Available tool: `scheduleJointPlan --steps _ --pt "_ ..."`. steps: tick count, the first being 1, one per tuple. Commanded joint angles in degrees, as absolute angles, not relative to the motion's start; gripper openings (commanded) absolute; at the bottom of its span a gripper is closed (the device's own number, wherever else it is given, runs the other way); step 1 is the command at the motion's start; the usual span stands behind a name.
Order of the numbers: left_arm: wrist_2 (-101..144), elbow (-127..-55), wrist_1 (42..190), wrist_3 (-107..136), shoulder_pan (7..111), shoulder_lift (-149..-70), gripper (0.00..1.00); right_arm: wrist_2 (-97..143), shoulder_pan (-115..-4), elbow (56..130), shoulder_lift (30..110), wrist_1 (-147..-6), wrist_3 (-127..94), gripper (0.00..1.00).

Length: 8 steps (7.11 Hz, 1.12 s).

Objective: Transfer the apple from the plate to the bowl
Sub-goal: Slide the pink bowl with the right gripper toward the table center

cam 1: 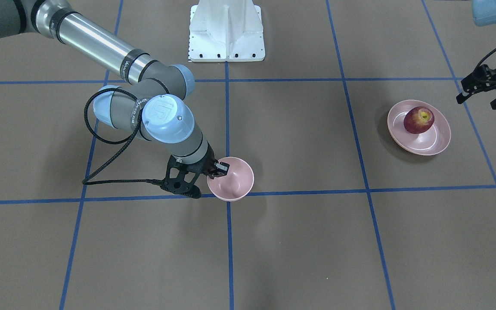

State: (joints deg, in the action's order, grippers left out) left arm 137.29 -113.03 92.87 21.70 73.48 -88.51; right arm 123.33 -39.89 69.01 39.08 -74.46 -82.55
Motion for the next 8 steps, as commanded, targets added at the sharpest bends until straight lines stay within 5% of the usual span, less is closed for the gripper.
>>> scheduleJointPlan --steps 1,3,4,5,7,8 --pt "137.29 -112.94 92.81 21.80 73.48 -88.51 0.98 123.22 -39.20 68.99 39.20 -74.44 -82.53 0.00" --pt "137.28 -112.50 92.90 21.80 73.48 -88.51 0.98 123.31 -39.20 68.73 39.46 -74.44 -82.53 0.00" --pt "137.29 -112.50 92.90 21.80 73.48 -88.51 0.98 123.40 -39.20 68.82 39.81 -74.36 -82.09 0.27" --pt "137.20 -112.50 92.90 21.80 73.48 -88.51 0.98 123.40 -39.20 68.91 39.81 -74.27 -82.61 0.99" --pt "137.02 -112.41 92.90 23.19 73.39 -88.51 0.98 125.49 -41.73 71.43 40.60 -74.44 -82.09 1.00" --pt "133.80 -112.59 94.38 24.51 72.17 -87.29 0.98 134.30 -47.14 79.46 48.52 -74.53 -80.87 1.00"
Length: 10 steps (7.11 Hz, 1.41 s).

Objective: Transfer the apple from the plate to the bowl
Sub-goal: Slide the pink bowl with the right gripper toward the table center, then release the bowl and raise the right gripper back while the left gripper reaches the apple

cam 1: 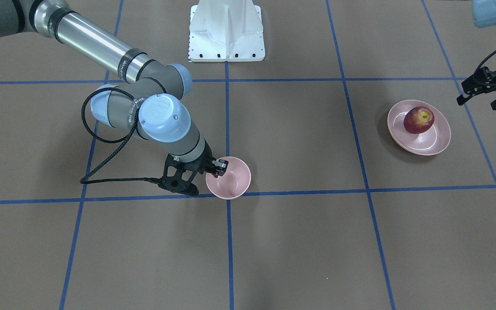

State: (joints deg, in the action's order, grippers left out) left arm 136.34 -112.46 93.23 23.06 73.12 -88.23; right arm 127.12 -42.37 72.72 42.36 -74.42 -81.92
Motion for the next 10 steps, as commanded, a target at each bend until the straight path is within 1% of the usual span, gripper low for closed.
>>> scheduleJointPlan --steps 1,2,3,4,5,6,10 --pt "128.20 -112.50 99.79 28.09 67.89 -84.14 0.98 141.43 -53.72 85.46 55.48 -74.71 -74.86 1.00" --pt "126.23 -111.80 107.67 35.35 62.98 -81.85 0.98 142.20 -58.66 92.74 64.33 -74.62 -68.97 1.00" --pt "125.34 -109.45 115.58 40.99 58.75 -79.74 0.98 142.73 -62.71 97.68 71.99 -74.88 -59.77 1.00" --pt "124.46 -104.99 123.23 46.09 56.01 -79.46 0.98 142.73 -64.67 99.39 76.25 -74.80 -54.72 1.00" --pt "124.28 -101.37 128.27 47.71 55.12 -79.45 0.98 142.73 -66.34 99.75 78.55 -74.79 -50.58 1.00" --pt "124.19 -100.38 128.75 48.07 54.59 -79.80 0.98 142.73 -67.58 99.76 80.14 -74.79 -47.49 1.00" --pt "122.36 -100.28 128.85 50.71 50.55 -80.16 0.98 142.47 -67.41 100.37 80.86 -74.97 -47.37 1.00"
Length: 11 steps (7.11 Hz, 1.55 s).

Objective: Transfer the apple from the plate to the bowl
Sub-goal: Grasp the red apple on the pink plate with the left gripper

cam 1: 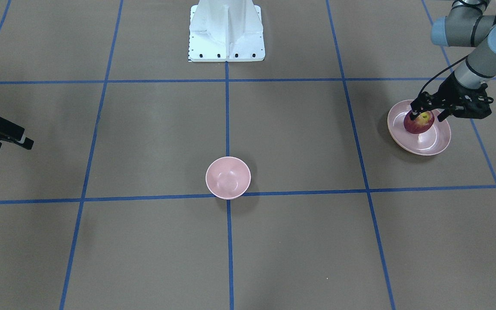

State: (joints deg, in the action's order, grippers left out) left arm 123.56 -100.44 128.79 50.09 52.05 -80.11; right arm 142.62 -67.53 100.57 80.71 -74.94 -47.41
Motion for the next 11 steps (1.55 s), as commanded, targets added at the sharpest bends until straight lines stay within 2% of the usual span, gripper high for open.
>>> scheduleJointPlan --steps 1,2,3,5,6,9,11 --pt "122.17 -100.37 128.76 50.89 50.10 -80.16 0.98 142.30 -67.33 100.37 80.60 -74.97 -47.37 1.00" --pt "122.08 -100.28 128.85 50.89 50.01 -80.24 0.93 141.86 -67.24 100.46 80.77 -74.97 -47.46 1.00" --pt "121.73 -100.37 128.76 50.89 49.75 -80.24 0.80 141.59 -67.24 100.46 80.86 -75.06 -47.63 1.00" --pt "121.73 -100.81 128.76 51.85 49.75 -80.50 0.04 140.89 -67.24 100.55 80.42 -74.97 -48.25 1.00" --pt "123.03 -101.77 128.15 52.20 49.83 -81.90 0.00 140.89 -67.24 100.46 80.33 -75.06 -48.34 1.00" --pt "125.77 -108.71 113.07 58.59 49.75 -93.73 0.00 140.89 -67.24 100.46 80.51 -75.06 -48.34 1.00" --pt "125.51 -107.93 103.34 64.58 48.18 -108.38 0.00 140.89 -67.24 100.46 80.42 -75.06 -48.34 1.00"
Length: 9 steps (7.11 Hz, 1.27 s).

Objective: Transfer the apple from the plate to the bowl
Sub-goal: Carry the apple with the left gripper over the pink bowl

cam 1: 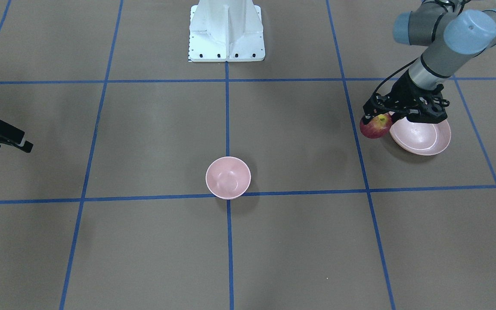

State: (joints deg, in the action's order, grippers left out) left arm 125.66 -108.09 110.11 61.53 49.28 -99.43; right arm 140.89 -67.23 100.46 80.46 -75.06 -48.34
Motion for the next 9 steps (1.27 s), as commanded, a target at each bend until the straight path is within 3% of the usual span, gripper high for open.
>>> scheduleJointPlan --steps 1,2,4,5,9 --pt "121.77 -105.23 94.14 66.17 45.21 -118.55 0.00 140.89 -67.24 100.46 80.42 -74.97 -48.34 1.00" --pt "114.77 -100.77 90.91 68.44 41.78 -126.05 0.00 140.80 -67.15 100.20 80.33 -74.97 -48.25 1.00" --pt "113.38 -78.88 93.15 74.24 40.25 -145.00 0.00 139.31 -66.97 100.11 80.86 -74.62 -47.46 1.00" --pt "113.38 -71.53 96.47 74.27 40.08 -149.63 0.00 139.22 -66.71 100.02 80.77 -74.62 -47.37 1.00" --pt "109.69 -68.55 100.37 74.36 36.39 -149.24 0.00 138.69 -66.36 100.02 80.77 -74.62 -47.37 1.00"
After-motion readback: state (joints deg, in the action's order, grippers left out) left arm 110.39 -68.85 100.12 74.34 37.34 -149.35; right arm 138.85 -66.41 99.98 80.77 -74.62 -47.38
